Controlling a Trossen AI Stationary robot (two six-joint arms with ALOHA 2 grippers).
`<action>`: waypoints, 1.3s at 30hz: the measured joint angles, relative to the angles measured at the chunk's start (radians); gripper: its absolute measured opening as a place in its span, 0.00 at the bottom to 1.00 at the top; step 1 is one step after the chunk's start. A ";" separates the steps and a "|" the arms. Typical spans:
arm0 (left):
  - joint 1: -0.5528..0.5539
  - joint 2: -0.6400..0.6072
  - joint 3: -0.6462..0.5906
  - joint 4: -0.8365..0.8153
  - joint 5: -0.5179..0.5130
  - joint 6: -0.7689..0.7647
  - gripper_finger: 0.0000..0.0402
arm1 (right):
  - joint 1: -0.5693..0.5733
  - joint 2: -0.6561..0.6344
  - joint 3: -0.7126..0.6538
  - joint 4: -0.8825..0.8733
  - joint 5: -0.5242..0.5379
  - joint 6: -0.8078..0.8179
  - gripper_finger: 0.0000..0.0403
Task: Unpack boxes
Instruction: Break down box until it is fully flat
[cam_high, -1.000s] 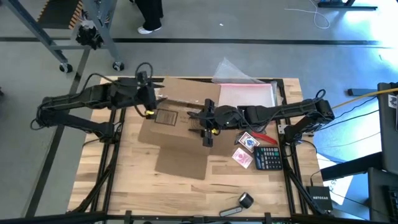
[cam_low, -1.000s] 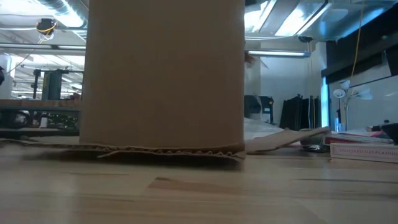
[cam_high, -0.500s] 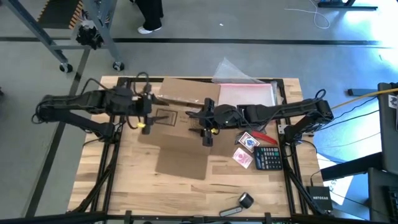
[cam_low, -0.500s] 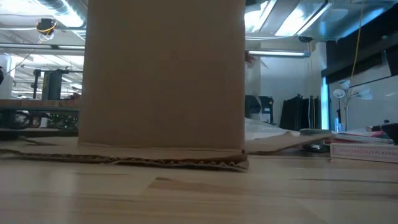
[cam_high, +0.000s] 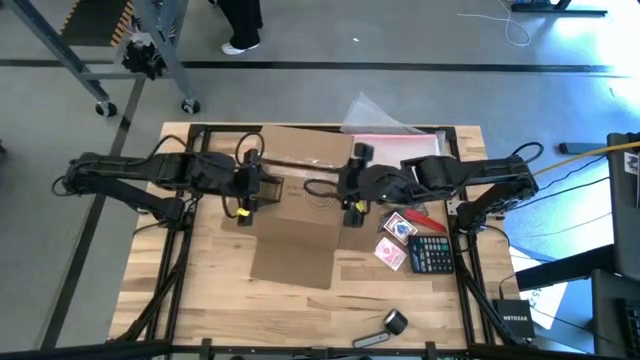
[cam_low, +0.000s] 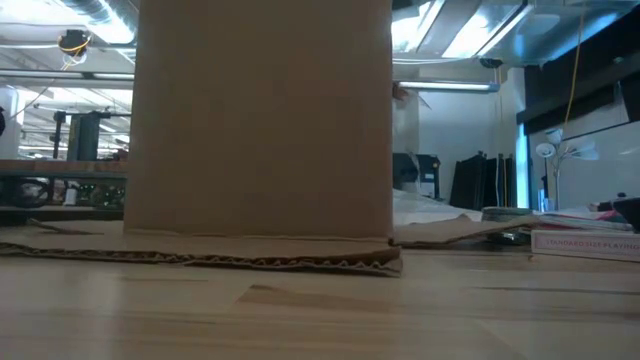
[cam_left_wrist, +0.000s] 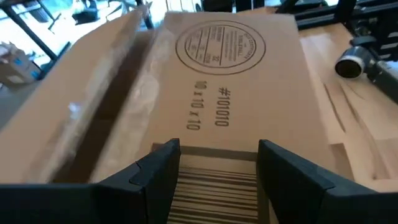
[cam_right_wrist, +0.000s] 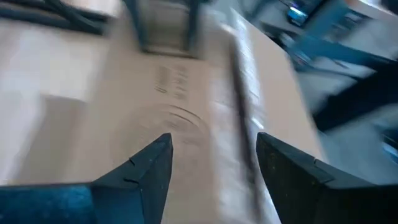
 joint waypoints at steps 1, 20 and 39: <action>0.001 0.008 0.000 -0.001 0.000 -0.002 0.52 | -0.001 0.000 0.001 -0.026 0.040 0.007 0.56; -0.001 0.094 0.003 0.020 0.031 -0.033 0.52 | -0.080 0.004 -0.170 0.110 0.429 -0.194 0.56; -0.012 0.096 0.001 0.022 0.038 -0.067 0.52 | -0.623 0.001 -0.079 0.221 -0.190 -0.145 0.56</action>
